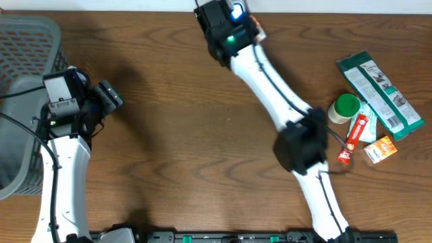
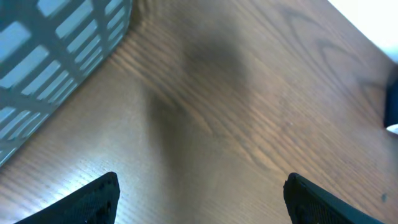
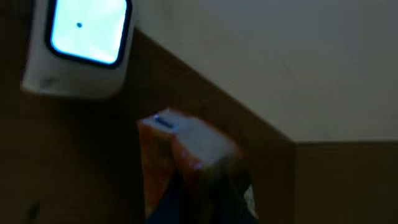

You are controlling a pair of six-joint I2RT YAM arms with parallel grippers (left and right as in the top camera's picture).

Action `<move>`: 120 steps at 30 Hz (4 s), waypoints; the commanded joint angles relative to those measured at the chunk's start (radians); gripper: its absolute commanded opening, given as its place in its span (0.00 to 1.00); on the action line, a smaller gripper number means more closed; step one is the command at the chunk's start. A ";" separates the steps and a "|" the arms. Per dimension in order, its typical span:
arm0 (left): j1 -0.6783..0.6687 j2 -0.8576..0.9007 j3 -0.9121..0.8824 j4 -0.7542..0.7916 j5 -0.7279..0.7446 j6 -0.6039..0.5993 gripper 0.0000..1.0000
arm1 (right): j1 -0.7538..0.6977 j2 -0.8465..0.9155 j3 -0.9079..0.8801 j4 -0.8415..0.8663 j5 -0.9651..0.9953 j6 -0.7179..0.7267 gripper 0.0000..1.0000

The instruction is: Scan the item barcode

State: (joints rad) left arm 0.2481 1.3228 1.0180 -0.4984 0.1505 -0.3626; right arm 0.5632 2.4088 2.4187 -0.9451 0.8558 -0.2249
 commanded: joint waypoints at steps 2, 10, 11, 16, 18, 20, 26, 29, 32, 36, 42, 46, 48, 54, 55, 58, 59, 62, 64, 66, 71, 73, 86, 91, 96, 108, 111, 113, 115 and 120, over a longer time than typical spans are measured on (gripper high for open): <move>0.004 0.005 -0.002 -0.002 -0.006 0.006 0.85 | -0.049 -0.290 0.021 -0.283 -0.328 0.280 0.01; 0.004 0.005 -0.002 -0.002 -0.006 0.006 0.85 | -0.268 -0.412 0.021 -0.615 -0.565 0.344 0.01; 0.004 0.005 -0.002 -0.002 -0.006 0.006 0.85 | -0.299 -0.411 0.021 -0.650 -0.569 0.344 0.01; 0.004 0.005 -0.002 -0.002 -0.006 0.006 0.85 | -0.502 -0.406 -0.070 -0.722 -0.563 0.396 0.01; 0.004 0.005 -0.002 -0.002 -0.006 0.006 0.85 | -0.575 -0.406 -0.138 -0.707 -0.554 0.433 0.01; 0.004 0.005 -0.002 -0.002 -0.006 0.006 0.85 | -0.642 -0.406 -0.222 -0.685 -0.554 0.460 0.01; 0.004 0.005 -0.002 -0.002 -0.006 0.006 0.85 | -0.789 -0.406 -0.520 -0.550 -0.554 0.479 0.01; 0.004 0.005 -0.002 -0.002 -0.006 0.006 0.85 | -0.826 -0.406 -0.627 -0.463 -0.555 0.472 0.01; 0.004 0.005 -0.002 -0.002 -0.006 0.006 0.85 | -0.845 -0.406 -0.673 -0.410 -0.565 0.471 0.45; 0.004 0.005 -0.002 -0.002 -0.006 0.006 0.85 | -0.846 -0.406 -0.680 -0.377 -0.619 0.470 0.97; 0.004 0.005 -0.002 -0.002 -0.006 0.006 0.85 | -0.843 -0.406 -0.680 -0.366 -0.659 0.471 0.99; 0.004 0.005 -0.002 -0.002 -0.006 0.006 0.85 | -0.843 -0.406 -0.680 -0.368 -0.677 0.472 0.99; 0.004 0.005 -0.002 -0.002 -0.006 0.006 0.85 | -0.843 -0.406 -0.680 -0.366 -0.724 0.470 0.99; 0.004 0.005 -0.002 -0.002 -0.006 0.006 0.85 | -0.843 -0.406 -0.678 -0.357 -0.869 0.421 0.98; 0.004 0.005 -0.002 -0.002 -0.006 0.006 0.85 | -0.841 -0.406 -0.678 -0.353 -0.897 0.417 0.98; 0.004 0.005 -0.002 -0.002 -0.006 0.006 0.85 | -0.834 -0.406 -0.678 -0.339 -1.089 0.295 0.99; 0.004 0.005 -0.002 -0.002 -0.006 0.006 0.85 | -0.832 -0.406 -0.678 -0.338 -1.183 0.228 0.99; 0.004 0.005 -0.002 -0.002 -0.006 0.006 0.85 | -0.828 -0.406 -0.678 -0.338 -1.346 0.141 0.99; 0.004 0.005 -0.002 -0.002 -0.006 0.006 0.85 | -0.828 -0.406 -0.678 -0.338 -1.352 0.141 0.99; 0.004 0.005 -0.002 -0.002 -0.006 0.006 0.85 | -0.828 -0.406 -0.678 -0.337 -1.325 0.141 0.99; 0.004 0.005 -0.002 -0.002 -0.006 0.006 0.85 | -0.829 -0.406 -0.678 -0.337 -1.241 0.141 0.99; 0.004 0.005 -0.002 -0.002 -0.006 0.006 0.85 | -0.829 -0.406 -0.678 -0.337 -1.230 0.141 0.99; 0.004 0.005 -0.002 -0.002 -0.006 0.006 0.85 | -0.830 -0.406 -0.678 -0.337 -1.226 0.141 0.99; 0.004 0.005 -0.002 -0.002 -0.006 0.006 0.85 | -0.831 -0.406 -0.678 -0.337 -1.226 0.141 0.99; 0.004 0.005 -0.002 -0.002 -0.006 0.006 0.85 | -0.831 -0.406 -0.678 -0.337 -1.226 0.141 0.99; 0.004 0.005 -0.002 -0.002 -0.006 0.006 0.85 | -0.830 -0.402 -0.678 -0.337 -1.226 0.141 0.99; 0.004 0.005 -0.002 -0.002 -0.006 0.006 0.85 | -0.830 -0.398 -0.678 -0.337 -1.226 0.141 0.99; 0.004 0.005 -0.002 -0.002 -0.006 0.006 0.85 | -0.830 -0.398 -0.678 -0.337 -1.226 0.141 0.99; 0.004 0.005 -0.002 -0.002 -0.006 0.006 0.85 | -0.830 -0.398 -0.678 -0.337 -1.226 0.141 0.99; 0.004 0.005 -0.002 -0.002 -0.006 0.006 0.85 | -0.833 -0.398 -0.678 -0.337 -1.226 0.141 0.99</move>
State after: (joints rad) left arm 0.2481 1.3228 1.0176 -0.4976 0.1505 -0.3626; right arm -0.2653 2.0056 1.7397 -1.2846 -0.3695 -0.0669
